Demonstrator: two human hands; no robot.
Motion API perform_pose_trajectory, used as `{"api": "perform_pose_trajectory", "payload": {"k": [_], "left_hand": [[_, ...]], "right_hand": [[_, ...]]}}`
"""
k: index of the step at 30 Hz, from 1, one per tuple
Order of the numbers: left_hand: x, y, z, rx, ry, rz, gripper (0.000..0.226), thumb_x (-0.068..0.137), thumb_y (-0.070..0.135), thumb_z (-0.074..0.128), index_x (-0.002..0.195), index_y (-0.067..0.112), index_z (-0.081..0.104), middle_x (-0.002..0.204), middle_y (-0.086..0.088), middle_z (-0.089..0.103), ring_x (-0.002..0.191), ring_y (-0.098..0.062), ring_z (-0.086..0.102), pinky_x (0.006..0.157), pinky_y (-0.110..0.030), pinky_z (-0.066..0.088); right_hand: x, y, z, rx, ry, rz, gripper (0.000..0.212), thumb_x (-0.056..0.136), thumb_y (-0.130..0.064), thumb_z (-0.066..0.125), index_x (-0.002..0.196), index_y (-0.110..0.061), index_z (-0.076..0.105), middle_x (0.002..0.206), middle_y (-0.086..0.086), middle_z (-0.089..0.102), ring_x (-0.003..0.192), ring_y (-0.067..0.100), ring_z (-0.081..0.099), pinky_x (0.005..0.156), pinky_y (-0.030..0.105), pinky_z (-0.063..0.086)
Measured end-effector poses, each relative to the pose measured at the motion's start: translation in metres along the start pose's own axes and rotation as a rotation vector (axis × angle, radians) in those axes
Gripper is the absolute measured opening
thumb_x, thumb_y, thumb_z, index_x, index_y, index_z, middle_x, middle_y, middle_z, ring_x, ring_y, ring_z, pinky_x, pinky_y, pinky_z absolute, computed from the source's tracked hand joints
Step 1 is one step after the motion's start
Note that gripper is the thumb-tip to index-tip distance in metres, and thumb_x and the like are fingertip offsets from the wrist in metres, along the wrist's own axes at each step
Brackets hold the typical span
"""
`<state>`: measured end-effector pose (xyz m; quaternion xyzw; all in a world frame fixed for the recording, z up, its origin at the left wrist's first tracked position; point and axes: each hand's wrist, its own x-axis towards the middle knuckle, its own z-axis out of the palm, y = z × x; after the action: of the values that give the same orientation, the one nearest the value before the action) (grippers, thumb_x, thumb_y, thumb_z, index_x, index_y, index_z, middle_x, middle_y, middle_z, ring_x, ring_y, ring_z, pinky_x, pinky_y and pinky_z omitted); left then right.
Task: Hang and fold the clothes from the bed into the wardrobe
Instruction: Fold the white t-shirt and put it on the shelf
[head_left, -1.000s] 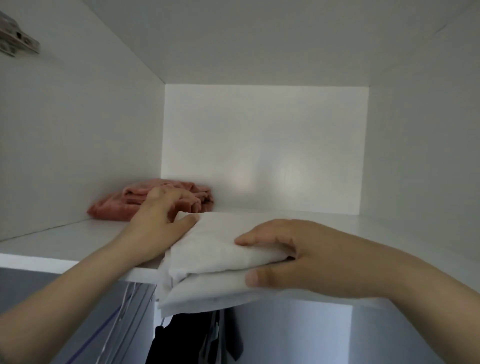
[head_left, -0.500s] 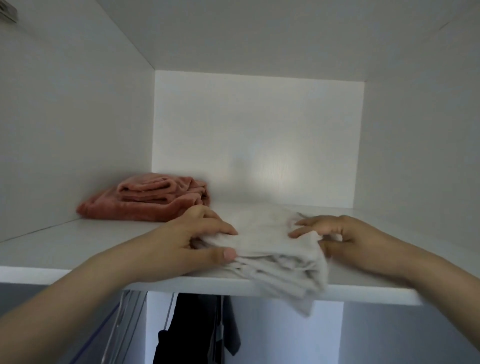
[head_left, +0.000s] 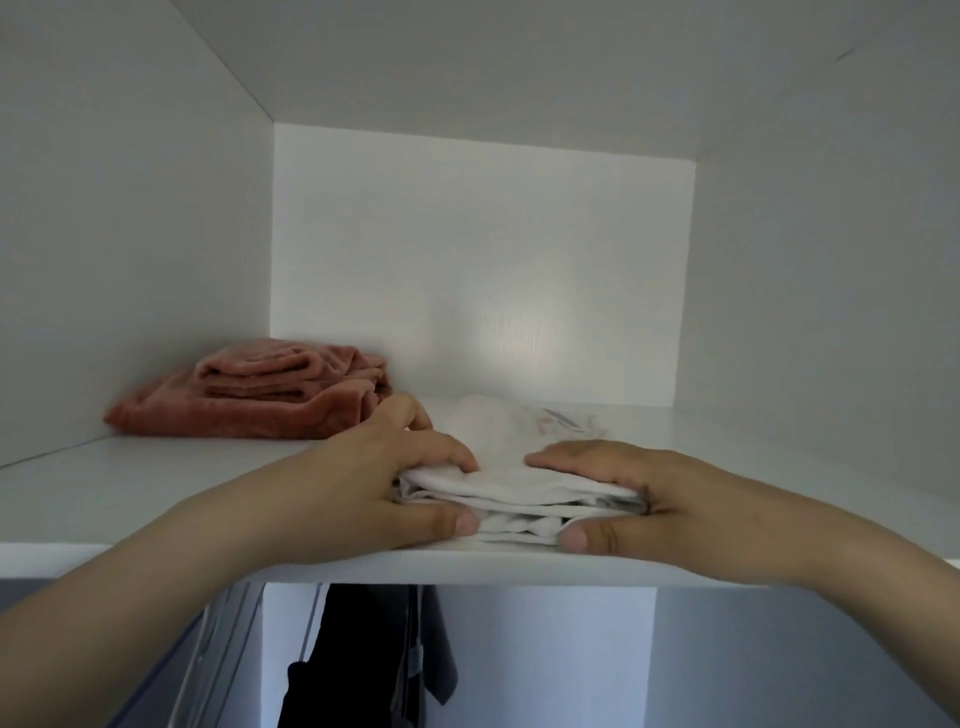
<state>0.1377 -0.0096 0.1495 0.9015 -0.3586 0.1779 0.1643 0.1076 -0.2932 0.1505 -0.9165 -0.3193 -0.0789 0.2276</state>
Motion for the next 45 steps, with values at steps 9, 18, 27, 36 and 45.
{"api": "perform_pose_trajectory", "payload": {"k": [9,18,27,36,45], "left_hand": [[0.014,-0.005,0.004,0.097,-0.101,-0.094,0.062,0.074,0.079,0.049,0.131,0.056,0.039,0.115,0.027,0.026,0.107,0.006,0.046,0.091,-0.019,0.037],[0.072,-0.032,0.012,0.605,-0.253,-0.155,0.054,0.099,0.058,0.026,0.147,0.034,0.031,0.138,-0.004,0.033,0.126,-0.026,0.034,0.108,-0.043,0.030],[0.119,-0.062,0.026,0.606,-0.295,-0.265,0.053,0.101,0.052,0.025,0.149,0.029,0.029,0.143,-0.008,0.030,0.129,-0.030,0.034,0.109,-0.048,0.030],[0.147,-0.095,0.038,0.670,-0.261,-0.395,0.051,0.101,0.051,0.026,0.144,0.026,0.036,0.146,-0.013,0.028,0.130,-0.035,0.033,0.110,-0.052,0.027],[0.152,-0.111,0.048,0.618,-0.182,-0.411,0.041,0.102,0.042,0.033,0.134,0.019,0.044,0.136,-0.013,0.036,0.116,-0.036,0.050,0.102,-0.044,0.039]], "right_hand": [[0.035,0.026,-0.010,-0.114,-0.107,0.061,0.060,0.087,-0.061,0.052,0.143,-0.056,0.029,0.143,-0.043,0.027,0.130,-0.025,0.021,0.095,-0.008,0.013],[0.100,0.057,-0.005,-0.142,-0.100,0.059,0.042,0.098,-0.041,0.051,0.133,-0.052,0.031,0.128,-0.041,0.030,0.114,-0.026,0.031,0.085,-0.011,0.015],[0.153,0.101,0.005,-0.176,0.046,0.045,0.043,0.099,-0.029,0.053,0.141,-0.018,0.046,0.138,-0.009,0.050,0.111,-0.018,0.036,0.083,-0.013,0.017],[0.202,0.129,0.017,-0.212,0.181,0.110,0.056,0.095,-0.041,0.058,0.145,-0.021,0.044,0.150,0.000,0.045,0.136,0.016,0.042,0.095,0.009,0.024],[0.209,0.133,0.019,-0.174,0.171,0.112,0.055,0.097,-0.043,0.054,0.147,-0.025,0.040,0.153,-0.003,0.040,0.139,0.012,0.038,0.106,0.016,0.025]]}}
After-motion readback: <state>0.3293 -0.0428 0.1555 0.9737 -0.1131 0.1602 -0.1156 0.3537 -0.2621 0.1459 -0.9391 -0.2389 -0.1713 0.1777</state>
